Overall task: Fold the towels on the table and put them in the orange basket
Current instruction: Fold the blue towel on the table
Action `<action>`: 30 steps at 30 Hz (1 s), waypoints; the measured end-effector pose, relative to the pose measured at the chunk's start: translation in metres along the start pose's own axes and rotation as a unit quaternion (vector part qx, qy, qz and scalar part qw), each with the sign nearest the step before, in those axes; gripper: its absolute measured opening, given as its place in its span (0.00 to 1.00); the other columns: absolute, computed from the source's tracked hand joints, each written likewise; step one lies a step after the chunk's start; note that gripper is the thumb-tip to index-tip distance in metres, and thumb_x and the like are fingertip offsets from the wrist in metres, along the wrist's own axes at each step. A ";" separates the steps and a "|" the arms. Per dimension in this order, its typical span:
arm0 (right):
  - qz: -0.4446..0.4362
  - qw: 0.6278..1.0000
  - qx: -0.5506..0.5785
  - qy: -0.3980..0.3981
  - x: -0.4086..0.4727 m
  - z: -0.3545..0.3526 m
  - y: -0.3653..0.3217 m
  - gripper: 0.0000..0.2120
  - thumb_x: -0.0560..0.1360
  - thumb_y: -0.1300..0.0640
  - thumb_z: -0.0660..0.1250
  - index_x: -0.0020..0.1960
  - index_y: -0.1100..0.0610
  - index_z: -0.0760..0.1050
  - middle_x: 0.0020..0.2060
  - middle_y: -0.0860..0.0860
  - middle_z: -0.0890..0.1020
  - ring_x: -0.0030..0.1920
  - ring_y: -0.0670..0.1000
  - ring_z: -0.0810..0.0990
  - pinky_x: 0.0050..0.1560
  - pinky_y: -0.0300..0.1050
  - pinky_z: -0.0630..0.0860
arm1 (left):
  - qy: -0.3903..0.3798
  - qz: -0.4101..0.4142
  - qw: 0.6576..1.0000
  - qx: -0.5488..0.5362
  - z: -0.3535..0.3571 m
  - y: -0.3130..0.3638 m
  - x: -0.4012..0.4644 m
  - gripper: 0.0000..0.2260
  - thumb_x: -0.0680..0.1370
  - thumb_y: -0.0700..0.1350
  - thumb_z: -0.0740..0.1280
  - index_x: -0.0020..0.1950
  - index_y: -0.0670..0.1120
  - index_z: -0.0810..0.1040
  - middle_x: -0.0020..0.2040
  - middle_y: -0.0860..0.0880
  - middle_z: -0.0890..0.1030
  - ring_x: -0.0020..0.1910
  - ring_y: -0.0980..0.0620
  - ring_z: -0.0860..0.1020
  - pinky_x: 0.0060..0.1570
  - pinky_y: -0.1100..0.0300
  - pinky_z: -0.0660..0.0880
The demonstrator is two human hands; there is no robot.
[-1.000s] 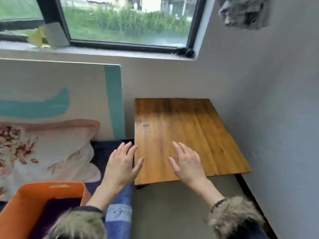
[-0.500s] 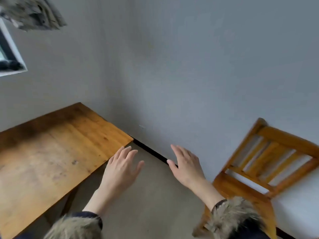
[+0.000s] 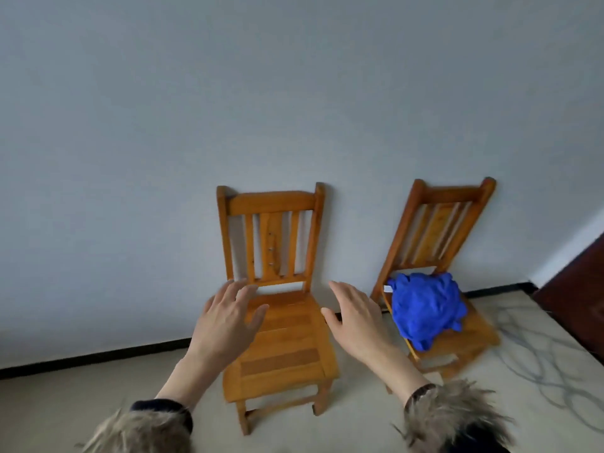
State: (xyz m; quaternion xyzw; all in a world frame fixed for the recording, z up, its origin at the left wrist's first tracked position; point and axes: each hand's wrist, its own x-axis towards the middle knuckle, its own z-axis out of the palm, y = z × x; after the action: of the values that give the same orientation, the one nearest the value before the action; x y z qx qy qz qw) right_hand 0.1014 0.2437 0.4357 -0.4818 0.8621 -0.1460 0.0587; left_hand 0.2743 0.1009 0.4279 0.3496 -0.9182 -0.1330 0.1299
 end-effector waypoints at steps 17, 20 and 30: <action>0.241 0.970 0.018 0.037 0.110 -0.027 0.275 0.25 0.79 0.45 0.54 0.73 0.54 0.59 0.69 0.50 0.68 0.68 0.50 0.67 0.66 0.43 0.65 | -0.208 0.191 0.959 -0.036 0.187 0.188 0.258 0.21 0.81 0.54 0.54 0.73 0.51 0.61 0.73 0.51 0.62 0.73 0.52 0.60 0.71 0.55 0.60; 0.266 0.964 0.010 0.018 0.117 -0.017 0.327 0.24 0.80 0.48 0.56 0.74 0.54 0.58 0.70 0.50 0.67 0.68 0.51 0.66 0.67 0.44 0.65 | -0.258 0.210 0.942 -0.035 0.223 0.226 0.283 0.20 0.81 0.51 0.55 0.73 0.51 0.61 0.73 0.52 0.63 0.72 0.52 0.61 0.69 0.58 0.61; 0.214 0.973 0.006 -0.083 0.167 0.091 0.526 0.21 0.65 0.56 0.75 0.56 0.61 0.77 0.45 0.55 0.83 0.45 0.58 0.82 0.41 0.53 0.80 | -0.375 0.164 0.912 -0.007 0.402 0.329 0.353 0.21 0.79 0.46 0.59 0.72 0.52 0.63 0.72 0.52 0.65 0.70 0.51 0.64 0.65 0.57 0.63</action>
State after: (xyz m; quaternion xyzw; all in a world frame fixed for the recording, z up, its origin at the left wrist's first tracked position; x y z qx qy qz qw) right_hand -0.3927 0.3433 0.1939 -0.2959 0.9365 -0.0949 0.1627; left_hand -0.3136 0.1603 0.2148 0.1176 -0.9429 -0.2373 -0.2019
